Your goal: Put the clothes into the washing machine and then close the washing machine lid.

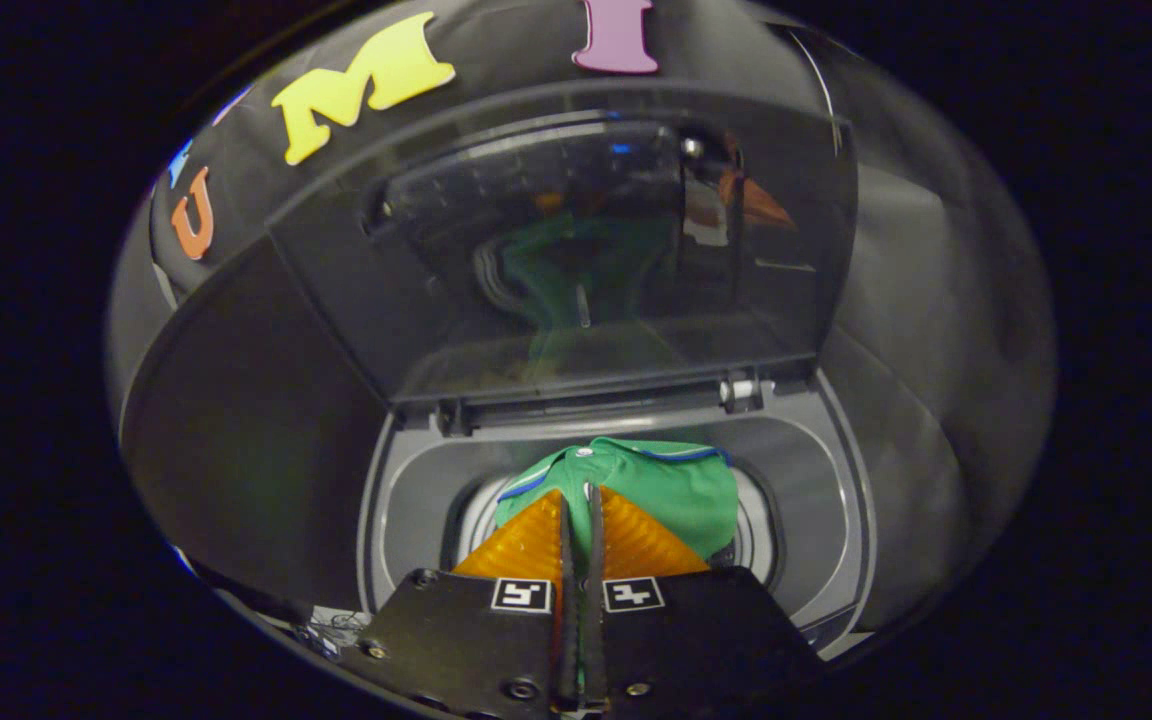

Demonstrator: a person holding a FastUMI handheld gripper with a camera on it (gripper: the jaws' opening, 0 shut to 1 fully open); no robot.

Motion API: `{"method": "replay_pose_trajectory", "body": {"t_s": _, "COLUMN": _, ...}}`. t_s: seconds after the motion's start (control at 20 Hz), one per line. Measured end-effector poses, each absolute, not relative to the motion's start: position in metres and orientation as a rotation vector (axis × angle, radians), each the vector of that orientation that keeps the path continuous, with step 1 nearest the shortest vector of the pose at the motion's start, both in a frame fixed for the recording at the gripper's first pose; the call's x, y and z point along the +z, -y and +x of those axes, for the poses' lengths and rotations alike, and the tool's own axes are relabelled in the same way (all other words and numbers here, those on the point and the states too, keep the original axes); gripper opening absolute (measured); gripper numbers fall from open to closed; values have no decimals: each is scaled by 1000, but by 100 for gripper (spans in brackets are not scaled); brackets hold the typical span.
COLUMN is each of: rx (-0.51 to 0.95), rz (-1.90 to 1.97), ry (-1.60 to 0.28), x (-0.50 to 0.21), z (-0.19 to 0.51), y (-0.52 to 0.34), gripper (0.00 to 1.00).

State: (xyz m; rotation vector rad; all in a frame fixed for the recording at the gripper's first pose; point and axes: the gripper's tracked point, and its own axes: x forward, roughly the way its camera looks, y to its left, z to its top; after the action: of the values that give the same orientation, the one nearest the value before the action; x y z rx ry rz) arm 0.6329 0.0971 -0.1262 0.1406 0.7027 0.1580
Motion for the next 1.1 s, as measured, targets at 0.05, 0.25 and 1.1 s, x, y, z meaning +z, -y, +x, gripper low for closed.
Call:
{"method": "replay_pose_trajectory", "body": {"t_s": 0.05, "rx": 148, "rz": 144, "ry": -730, "x": -139, "z": 634, "y": -98, "gripper": 6}}
{"method": "replay_pose_trajectory", "body": {"t_s": 0.25, "rx": 100, "rz": 179, "ry": -838, "x": -187, "z": 630, "y": -98, "gripper": 6}}
{"method": "replay_pose_trajectory", "body": {"t_s": 1.1, "rx": -8, "rz": 193, "ry": -997, "x": -247, "z": 613, "y": -92, "gripper": 12}}
